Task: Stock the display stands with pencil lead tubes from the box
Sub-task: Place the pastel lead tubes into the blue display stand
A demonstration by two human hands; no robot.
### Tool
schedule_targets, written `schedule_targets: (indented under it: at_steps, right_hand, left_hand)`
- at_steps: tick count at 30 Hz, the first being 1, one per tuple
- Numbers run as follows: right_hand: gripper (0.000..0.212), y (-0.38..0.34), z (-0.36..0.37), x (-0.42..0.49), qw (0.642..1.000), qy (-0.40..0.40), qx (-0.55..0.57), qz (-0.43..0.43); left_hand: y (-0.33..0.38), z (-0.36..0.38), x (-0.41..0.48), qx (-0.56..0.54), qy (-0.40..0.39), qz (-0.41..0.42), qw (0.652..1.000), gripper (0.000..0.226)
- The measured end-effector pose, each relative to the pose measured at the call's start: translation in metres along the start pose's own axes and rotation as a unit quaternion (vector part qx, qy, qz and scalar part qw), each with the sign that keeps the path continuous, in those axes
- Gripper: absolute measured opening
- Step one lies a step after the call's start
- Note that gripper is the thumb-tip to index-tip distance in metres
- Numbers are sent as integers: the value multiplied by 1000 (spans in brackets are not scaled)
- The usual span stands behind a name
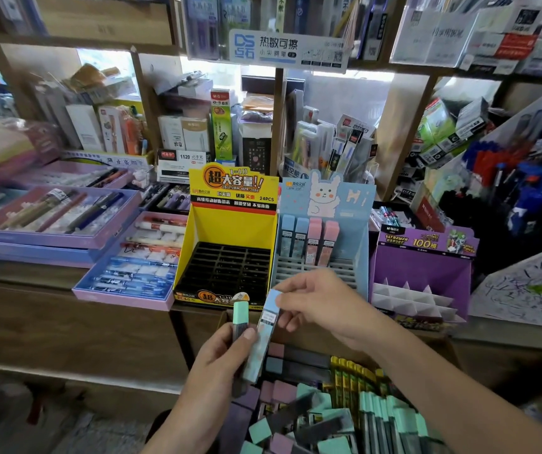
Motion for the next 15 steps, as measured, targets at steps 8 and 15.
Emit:
schedule_targets:
  at_steps: [8, 15]
  right_hand:
    - [8, -31, -58, -3, 986, 140, -59, -71]
    - [18, -60, -95, 15, 936, 267, -179, -141]
  left_hand:
    - [4, 4, 3, -53, 2, -9, 999, 40]
    - [-2, -7, 8, -51, 2, 20, 998, 18]
Point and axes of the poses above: each hand's wrist, its own x-axis towards the middle knuckle, its own z-axis out of the palm, y = z × x, the point moved 5 cm from there along x, towards the middle knuckle, and after that the axes turned 10 degrees about -x, right-handed, at the moved point
